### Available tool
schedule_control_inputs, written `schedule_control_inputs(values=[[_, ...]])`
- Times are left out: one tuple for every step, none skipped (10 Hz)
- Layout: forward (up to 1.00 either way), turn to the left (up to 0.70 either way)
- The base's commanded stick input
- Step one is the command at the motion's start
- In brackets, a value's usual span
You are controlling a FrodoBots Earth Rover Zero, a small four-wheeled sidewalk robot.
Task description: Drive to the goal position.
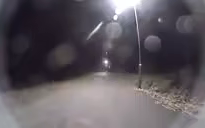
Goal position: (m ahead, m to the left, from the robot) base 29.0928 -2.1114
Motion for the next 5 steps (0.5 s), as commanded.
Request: schedule_control_inputs(values=[[0.7,0.02],[0.7,0.02],[0.7,0.02],[0.7,0.03],[0.7,0.02]])
